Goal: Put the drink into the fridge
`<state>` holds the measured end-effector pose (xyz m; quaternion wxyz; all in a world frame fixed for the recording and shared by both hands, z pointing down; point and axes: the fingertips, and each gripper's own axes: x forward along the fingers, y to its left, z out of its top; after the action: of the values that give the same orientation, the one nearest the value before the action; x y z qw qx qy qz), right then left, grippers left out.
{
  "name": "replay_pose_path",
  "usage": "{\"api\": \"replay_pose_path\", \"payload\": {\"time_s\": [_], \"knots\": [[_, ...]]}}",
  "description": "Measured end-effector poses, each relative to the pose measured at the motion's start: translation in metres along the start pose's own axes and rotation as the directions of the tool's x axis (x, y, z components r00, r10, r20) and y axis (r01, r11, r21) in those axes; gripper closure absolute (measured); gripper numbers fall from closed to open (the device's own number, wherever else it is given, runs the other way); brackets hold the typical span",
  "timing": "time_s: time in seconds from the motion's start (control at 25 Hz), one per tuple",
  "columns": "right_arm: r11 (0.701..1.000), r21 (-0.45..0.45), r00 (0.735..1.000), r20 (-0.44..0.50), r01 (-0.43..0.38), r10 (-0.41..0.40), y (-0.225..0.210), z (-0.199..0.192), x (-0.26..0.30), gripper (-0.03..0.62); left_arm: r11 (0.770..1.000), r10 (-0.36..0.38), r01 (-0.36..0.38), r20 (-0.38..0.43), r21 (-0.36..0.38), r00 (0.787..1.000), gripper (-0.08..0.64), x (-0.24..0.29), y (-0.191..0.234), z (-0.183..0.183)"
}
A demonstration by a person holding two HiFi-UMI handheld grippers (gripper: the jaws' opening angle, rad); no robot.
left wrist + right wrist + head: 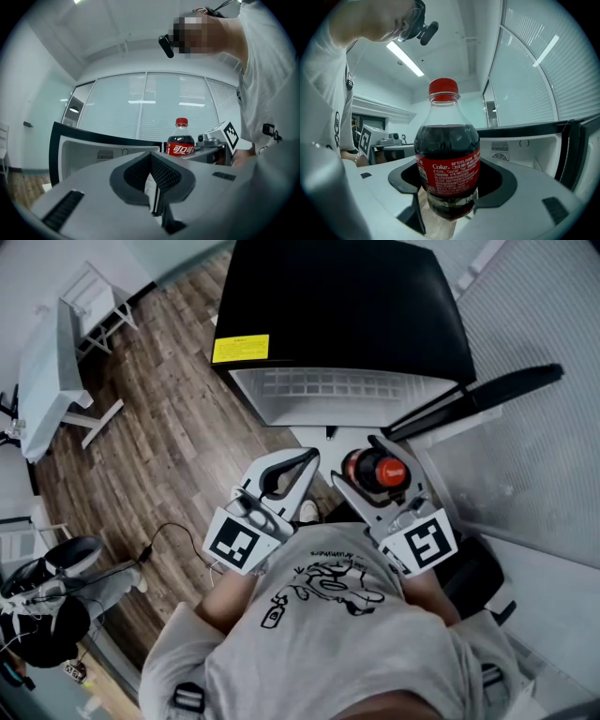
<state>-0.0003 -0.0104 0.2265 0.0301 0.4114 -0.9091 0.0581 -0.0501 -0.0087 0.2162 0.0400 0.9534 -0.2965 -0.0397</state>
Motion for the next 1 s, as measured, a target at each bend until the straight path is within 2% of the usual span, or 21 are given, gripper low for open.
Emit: {"api": "replay_pose_path", "payload": {"time_s": [0.4, 0.68, 1.0], "knots": [[0.999, -0.022, 0.999, -0.021, -0.026, 0.025, -0.015, -0.002, -0.012, 0.267, 1.000, 0.007, -0.006, 0.028, -0.004, 1.000, 0.560, 0.012, -0.011, 0.002], [0.999, -0.025, 0.999, -0.042, -0.021, 0.020, -0.027, -0.012, -0.018, 0.267, 1.000, 0.024, -0.024, 0.018, -0.013, 1.000, 0.560, 0.023, -0.012, -0.007], [0.999, -0.031, 0.998, -0.056, -0.008, 0.007, -0.037, -0.027, -0.014, 0.268, 1.000, 0.002, -0.002, -0.005, -0.007, 1.000, 0.558, 0.036, -0.010, -0.018]]}}
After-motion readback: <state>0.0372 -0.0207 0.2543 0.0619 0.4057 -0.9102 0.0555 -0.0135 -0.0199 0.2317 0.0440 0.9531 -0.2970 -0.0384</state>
